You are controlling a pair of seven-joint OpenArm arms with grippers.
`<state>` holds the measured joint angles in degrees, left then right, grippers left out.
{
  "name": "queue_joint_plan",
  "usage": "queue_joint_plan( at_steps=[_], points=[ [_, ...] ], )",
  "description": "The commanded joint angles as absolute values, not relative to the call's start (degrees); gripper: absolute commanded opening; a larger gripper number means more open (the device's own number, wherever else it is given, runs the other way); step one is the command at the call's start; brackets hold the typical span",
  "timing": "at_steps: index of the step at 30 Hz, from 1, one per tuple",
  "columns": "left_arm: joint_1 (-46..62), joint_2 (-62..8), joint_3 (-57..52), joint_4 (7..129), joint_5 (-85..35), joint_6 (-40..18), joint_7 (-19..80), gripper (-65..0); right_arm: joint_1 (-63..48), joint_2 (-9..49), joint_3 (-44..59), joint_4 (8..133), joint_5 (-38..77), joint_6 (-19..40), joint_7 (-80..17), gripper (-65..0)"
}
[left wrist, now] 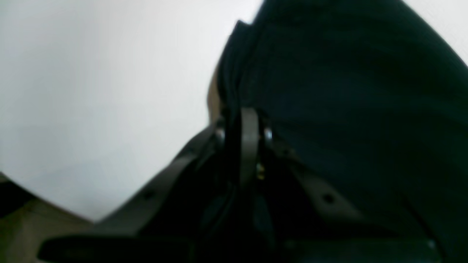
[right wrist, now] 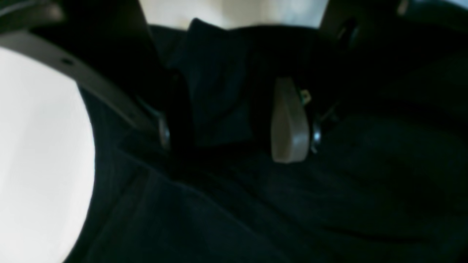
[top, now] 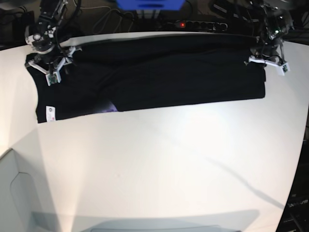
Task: Fold the T-shirt properly
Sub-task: 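Adjust grip on the folded edges with both grippers, then carry the shirt end held by the left gripper over toward the right gripper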
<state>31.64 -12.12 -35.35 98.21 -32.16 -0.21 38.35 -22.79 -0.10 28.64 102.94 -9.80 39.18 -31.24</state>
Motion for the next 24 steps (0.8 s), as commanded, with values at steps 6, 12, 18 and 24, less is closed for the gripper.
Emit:
queue_joint_plan(
  at_steps=[6, 12, 18, 24],
  points=[
    [35.03, -12.53, -35.56, 109.67, -32.40, -0.40, 37.14, -65.0, -21.49, 1.36, 28.62, 99.74, -10.07, 40.00, -31.52, -30.7],
    [35.12, -9.27, -33.80, 115.38, -32.40, -0.40, 37.49, -65.0, -20.88, 1.63, 28.62, 98.59, -10.07, 40.00, -31.52, -30.7],
    [34.77, -9.71, -22.46, 115.38, -31.78, -0.40, 36.97, -65.0, -19.74, 1.45, 28.53, 98.59, -10.07, 40.00, -31.52, -30.7],
    [32.22, -9.80, -9.36, 115.47, -31.60, -0.40, 36.88, -65.0, -19.56, 1.36, 28.53, 98.59, -10.07, 40.00, -31.52, -30.7]
  ],
)
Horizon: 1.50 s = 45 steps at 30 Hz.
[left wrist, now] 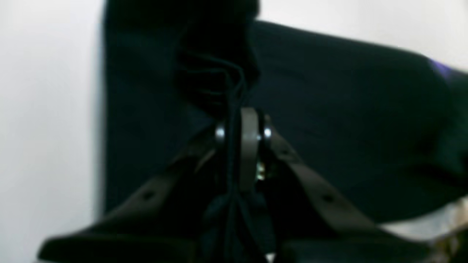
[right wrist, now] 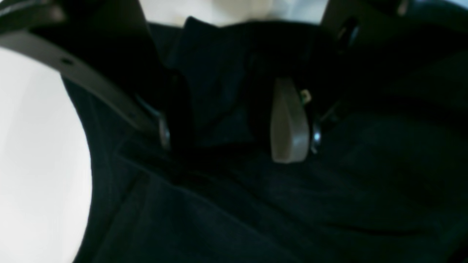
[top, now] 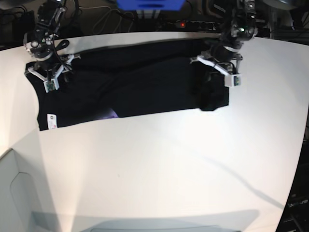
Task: Fold the T-shirt properly
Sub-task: 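Carry the shirt end held by the left gripper over toward the right gripper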
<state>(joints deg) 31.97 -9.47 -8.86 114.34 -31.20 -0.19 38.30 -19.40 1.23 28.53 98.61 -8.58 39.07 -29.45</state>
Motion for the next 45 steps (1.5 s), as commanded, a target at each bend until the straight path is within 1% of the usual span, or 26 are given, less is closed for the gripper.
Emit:
queue_joint_plan(
  at_steps=[1, 12, 25, 33, 40, 45],
  points=[
    [31.96, -9.80, -7.34, 115.38, -31.60, -0.40, 36.88, -65.0, -19.56, 1.45, 28.53, 98.59, -10.07, 40.00, -31.52, -30.7],
    [20.18, -14.55, 13.93, 113.98, -31.52, 0.22, 36.97, -65.0, -19.03, 1.54, 28.53, 98.59, -10.07, 40.00, -31.52, -30.7],
    [8.13, -14.20, 30.55, 103.08, -31.52, 0.31, 36.88, -65.0, -18.42, 1.45, 28.53, 98.59, -10.07, 40.00, -31.52, -30.7],
    [5.67, -10.86, 31.78, 100.09, -31.16, 0.40, 36.88, -65.0, -18.42, 1.54, 28.44, 98.59, -10.07, 40.00, -31.52, -30.7],
    [5.23, -7.16, 31.96, 100.09, -22.90, 0.40, 36.88, -65.0, -18.33, 1.63, 28.44, 98.59, -10.07, 40.00, -31.52, -30.7],
    [4.97, -4.35, 32.04, 100.00, -19.47, 0.40, 36.88, -65.0, -18.33, 1.71, 28.44, 98.59, -10.07, 40.00, -31.52, -30.7]
  ],
)
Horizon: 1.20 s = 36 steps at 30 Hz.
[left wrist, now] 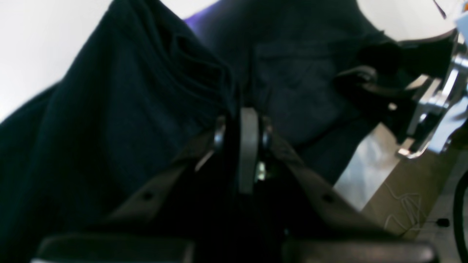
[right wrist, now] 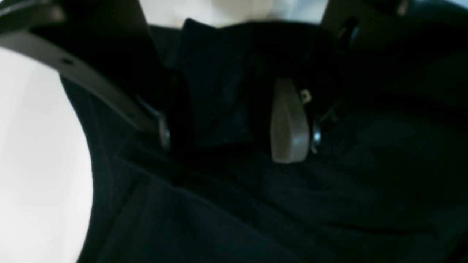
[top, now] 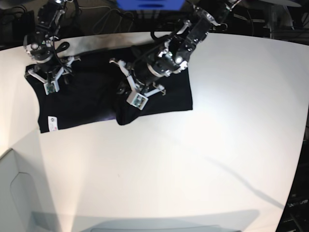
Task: Fold the T-shirt properly
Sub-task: 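Carry the shirt end held by the left gripper over toward the right gripper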
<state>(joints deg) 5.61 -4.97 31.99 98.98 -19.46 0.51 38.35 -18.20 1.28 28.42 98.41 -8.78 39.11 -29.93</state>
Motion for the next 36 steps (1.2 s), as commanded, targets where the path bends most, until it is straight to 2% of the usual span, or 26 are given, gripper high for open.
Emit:
queue_joint_plan(
  at_steps=[1, 16, 19, 23, 26, 28, 36],
  points=[
    [4.97, -4.00, 32.04, 100.00, -19.12, 0.40, 36.88, -65.0, -18.33, 1.71, 28.44, 98.59, -10.07, 40.00, -31.52, -30.7],
    [3.56, -0.22, 32.13, 95.16, -15.34, 0.40, 37.58, -64.7, -18.33, 2.51, 28.44, 98.59, -10.07, 40.00, -31.52, -30.7],
    [3.12, -0.22, 32.75, 95.16, -15.43, 0.40, 39.60, -57.9, -18.33, 2.51, 28.44, 98.59, -10.07, 40.00, -31.52, -30.7],
    [3.12, -0.22, 32.75, 95.87, -15.43, 0.40, 41.19, -38.3, -18.33, 2.51, 28.44, 98.59, -10.07, 40.00, -31.52, -30.7],
    [3.30, -0.57, 32.84, 97.54, -15.43, 0.40, 40.75, -27.6, -18.33, 2.42, 28.44, 98.68, -10.07, 40.00, -31.52, -30.7],
    [3.65, -1.01, 32.66, 99.91, -15.43, 0.40, 40.75, -25.2, -18.24, 2.42, 28.44, 98.68, -10.07, 40.00, -31.52, -30.7],
    [5.49, -9.19, 29.67, 107.65, -15.52, 0.40, 41.01, -25.3, -17.19, 2.42, 28.44, 98.68, -10.07, 40.00, -31.60, -30.7]
  ],
)
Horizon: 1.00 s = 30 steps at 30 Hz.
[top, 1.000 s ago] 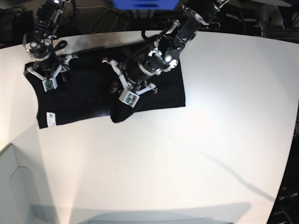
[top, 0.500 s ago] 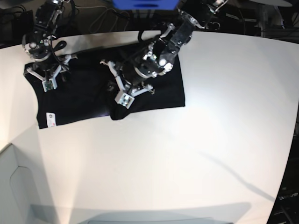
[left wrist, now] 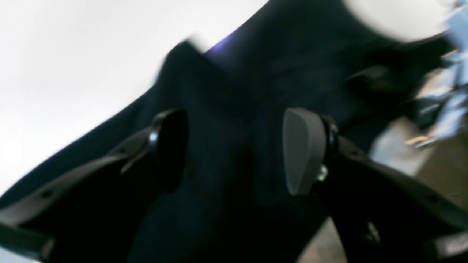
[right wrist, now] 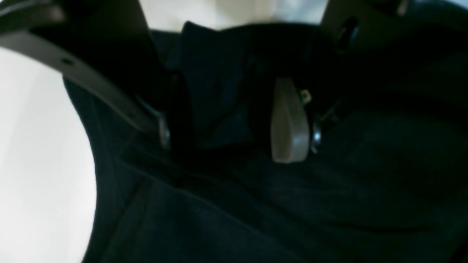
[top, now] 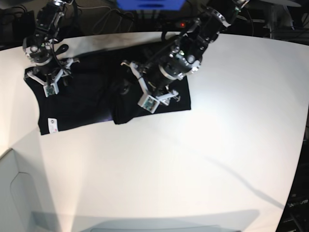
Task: Fold the T-shirt properly
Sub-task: 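Carry the shirt end held by the left gripper over toward the right gripper, then release the folded end and lift both grippers off the shirt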
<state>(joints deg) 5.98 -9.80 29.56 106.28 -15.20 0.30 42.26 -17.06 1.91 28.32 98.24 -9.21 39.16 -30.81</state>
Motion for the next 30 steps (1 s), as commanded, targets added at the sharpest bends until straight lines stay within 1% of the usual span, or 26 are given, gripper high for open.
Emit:
queue_joint_plan(
  at_steps=[1, 6, 8, 12, 18, 20, 22, 26, 30],
  points=[
    [6.02, -9.36, 28.88, 107.56, -15.52, 0.31, 41.01, -26.2, -17.10, 2.33, 28.44, 98.86, -10.07, 40.00, -31.60, -30.7],
    [7.87, -9.36, 27.03, 107.38, -15.52, -0.22, 41.27, -38.7, -16.84, 2.24, 28.44, 99.03, -10.07, 40.00, -31.60, -30.7],
    [7.87, -9.36, 27.21, 107.38, -15.52, -0.22, 41.36, -42.1, -16.31, 2.24, 28.44, 99.03, -10.07, 40.00, -31.60, -30.7],
    [6.37, -9.01, 31.69, 102.64, -15.52, -0.31, 41.36, -43.7, -16.31, 2.24, 28.44, 99.03, -10.07, 40.00, -31.60, -30.7],
    [-1.10, -8.13, 45.23, 94.81, -15.52, -0.31, 40.92, -43.7, -16.31, 2.15, 28.53, 99.12, -10.07, 40.00, -31.60, -30.6],
    [-2.68, -7.34, 47.78, 93.93, -15.52, -0.31, 40.92, -43.6, -16.31, 2.15, 28.88, 99.82, -10.07, 40.00, -31.60, -30.6],
    [-2.86, -6.99, 47.96, 94.37, -15.52, -0.22, 40.92, -43.6, -16.31, 2.15, 28.97, 101.49, -10.07, 40.00, -31.60, -30.5],
    [-3.03, -7.78, 47.08, 99.47, -15.52, 0.13, 40.84, -43.6, -16.31, 2.07, 29.05, 105.27, -10.07, 40.00, -31.60, -30.3],
    [0.66, -11.82, 40.13, 105.98, -15.52, 0.13, 40.92, -43.5, -16.22, 1.27, 29.23, 108.09, -10.07, 40.00, -31.60, -30.2]
  ],
)
